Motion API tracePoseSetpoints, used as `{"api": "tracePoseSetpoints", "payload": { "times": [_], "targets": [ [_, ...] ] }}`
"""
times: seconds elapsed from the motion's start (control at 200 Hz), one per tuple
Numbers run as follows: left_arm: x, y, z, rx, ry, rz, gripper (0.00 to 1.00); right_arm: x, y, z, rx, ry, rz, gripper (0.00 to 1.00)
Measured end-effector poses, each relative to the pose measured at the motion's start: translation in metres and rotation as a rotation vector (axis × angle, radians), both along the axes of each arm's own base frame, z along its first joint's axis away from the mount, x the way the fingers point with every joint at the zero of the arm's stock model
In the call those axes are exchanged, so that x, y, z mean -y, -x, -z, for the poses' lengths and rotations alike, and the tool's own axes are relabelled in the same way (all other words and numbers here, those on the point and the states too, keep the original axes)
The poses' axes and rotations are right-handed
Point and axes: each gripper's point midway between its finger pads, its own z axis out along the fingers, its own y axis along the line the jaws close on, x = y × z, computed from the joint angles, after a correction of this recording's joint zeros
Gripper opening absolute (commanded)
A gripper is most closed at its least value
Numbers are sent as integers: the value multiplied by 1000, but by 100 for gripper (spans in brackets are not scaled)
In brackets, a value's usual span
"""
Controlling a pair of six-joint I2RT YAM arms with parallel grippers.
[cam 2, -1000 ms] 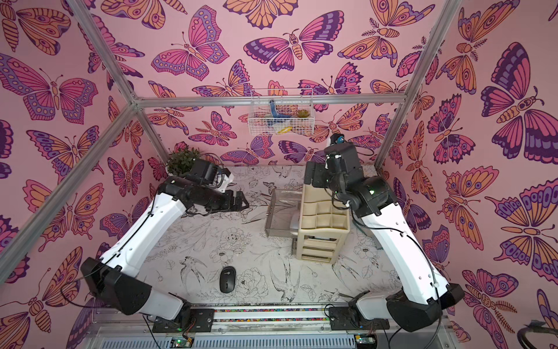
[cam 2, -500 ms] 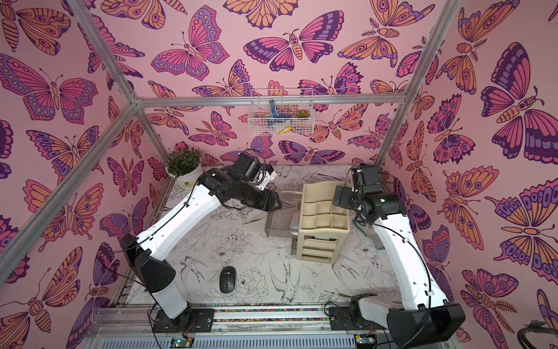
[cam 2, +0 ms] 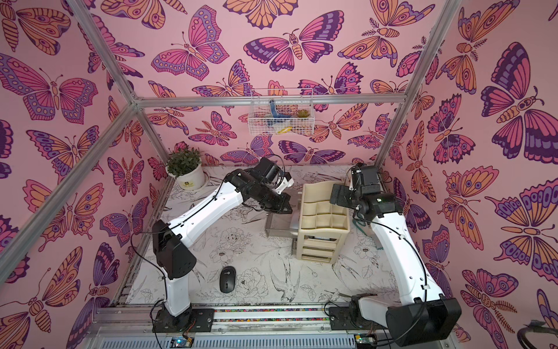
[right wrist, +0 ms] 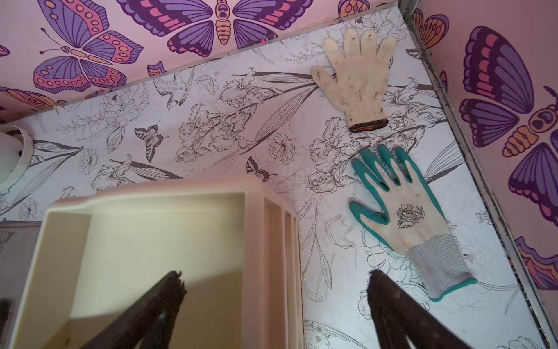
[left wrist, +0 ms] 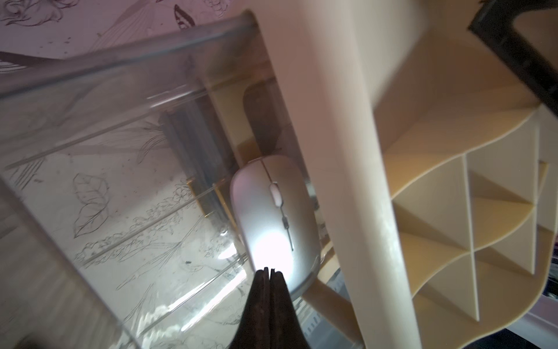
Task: Take the mice out of the drawer
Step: Adjust the mouse in the drawer.
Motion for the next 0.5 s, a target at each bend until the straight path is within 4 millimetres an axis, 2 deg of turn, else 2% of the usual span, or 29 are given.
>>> {"api": "tracePoseSetpoints", "payload": {
  "times": [0.275,0.501],
  "targets": [
    [17,17,-8,-110,109,69,0,-3,-10,6,-1,-25,-14,97],
    [26,20,13,-219,109,69,0,-8,-15,9,4,-54,-31,97]
  ]
}}
